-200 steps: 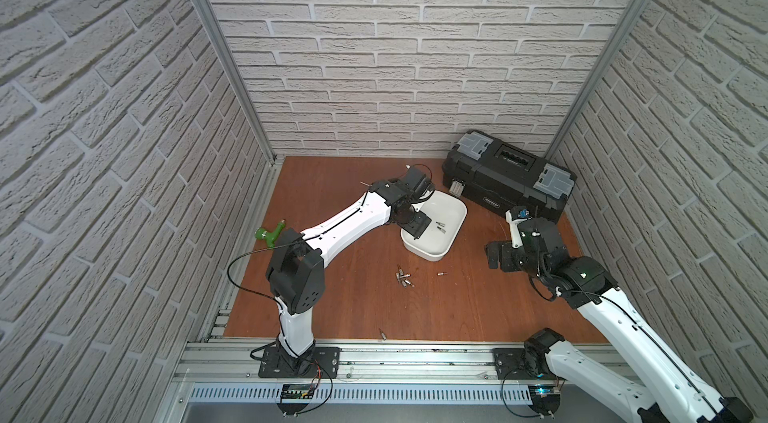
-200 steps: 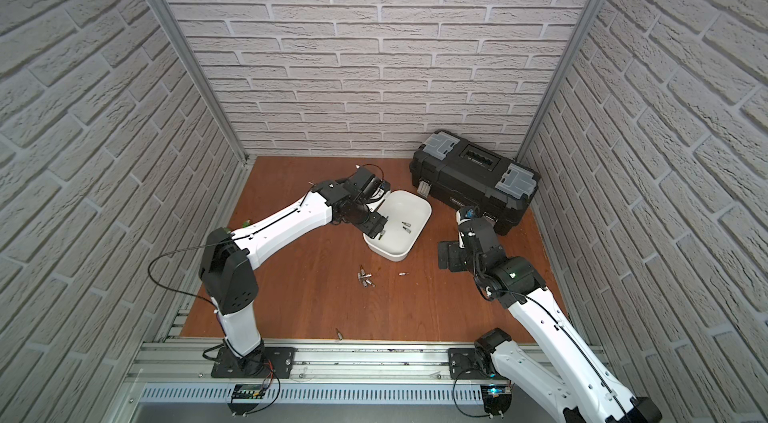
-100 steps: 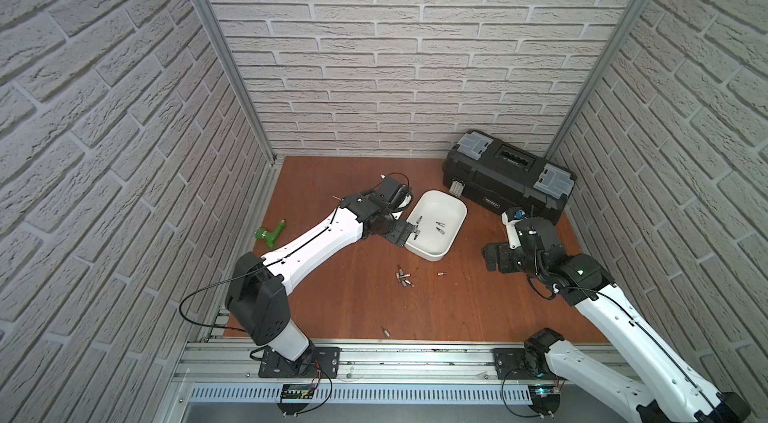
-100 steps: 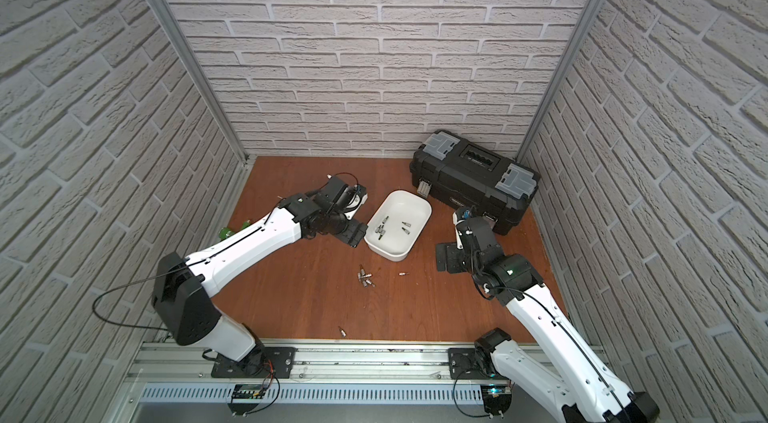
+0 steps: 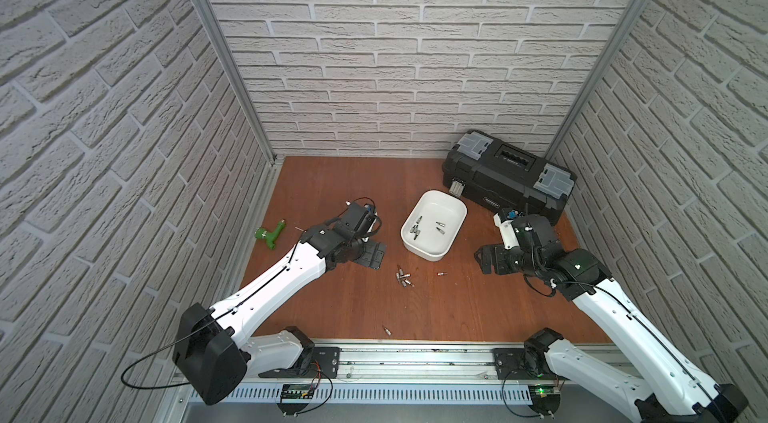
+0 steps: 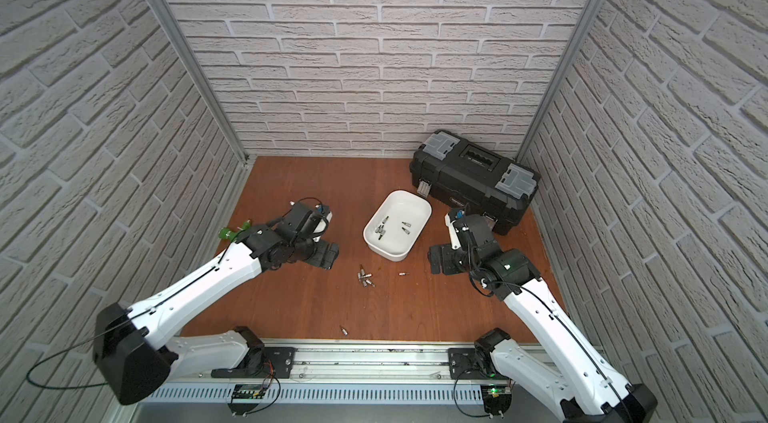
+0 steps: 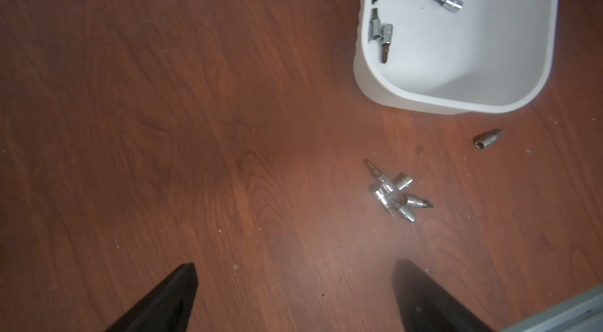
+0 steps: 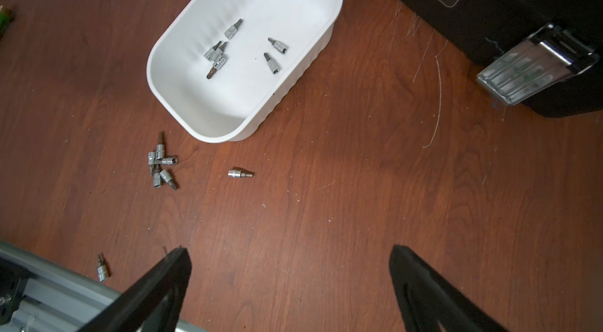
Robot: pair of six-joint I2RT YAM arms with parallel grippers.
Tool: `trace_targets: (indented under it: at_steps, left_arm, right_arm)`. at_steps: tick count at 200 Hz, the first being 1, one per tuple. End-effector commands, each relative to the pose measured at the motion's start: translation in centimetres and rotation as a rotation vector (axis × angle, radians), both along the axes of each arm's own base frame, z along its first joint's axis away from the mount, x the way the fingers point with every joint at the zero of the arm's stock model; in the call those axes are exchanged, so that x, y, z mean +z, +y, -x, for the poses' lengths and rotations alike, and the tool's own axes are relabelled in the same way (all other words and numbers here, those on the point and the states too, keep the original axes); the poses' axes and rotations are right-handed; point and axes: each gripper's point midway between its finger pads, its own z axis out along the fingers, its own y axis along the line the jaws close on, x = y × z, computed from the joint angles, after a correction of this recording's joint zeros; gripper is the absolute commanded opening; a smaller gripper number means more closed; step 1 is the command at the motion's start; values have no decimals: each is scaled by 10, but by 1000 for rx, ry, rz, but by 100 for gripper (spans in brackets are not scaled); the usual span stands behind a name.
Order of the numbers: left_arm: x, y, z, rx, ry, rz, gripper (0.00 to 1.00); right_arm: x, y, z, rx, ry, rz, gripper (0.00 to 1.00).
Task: Put the bit on the desktop into the storage box
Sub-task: Pick up the screwdriver bit from the center of the board.
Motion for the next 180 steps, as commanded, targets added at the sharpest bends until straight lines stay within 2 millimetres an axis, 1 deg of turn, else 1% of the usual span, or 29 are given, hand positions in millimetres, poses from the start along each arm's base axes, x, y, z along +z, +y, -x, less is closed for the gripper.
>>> trace_targets:
  at_steps: [1,25,51,76,89,120,147,180]
  left_arm:
    - [-1,12,-7,97,-17,102,98]
    - [-10,31,-9,183,-6,151,98]
    - [-18,54,-13,283,5,174,98]
    - [-19,72,-18,365,-10,191,98]
    - [-20,78,-19,396,-15,209,98]
    - [-24,87,-21,438,-12,233,98]
    - [-27,97,-20,487,-8,223,98]
    - [-27,106,-19,532,-16,216,98]
  right_arm:
    - [10,20,11,53,24,-47,100]
    - [10,43,23,111,54,-46,98]
    - [5,75,37,185,100,-57,97]
    - [1,108,48,264,120,-29,97]
    - [-1,125,54,307,130,-3,96]
    - [-9,174,72,428,160,59,93]
    - [-27,215,90,524,206,122,91]
    - [-50,252,105,603,256,165,83]
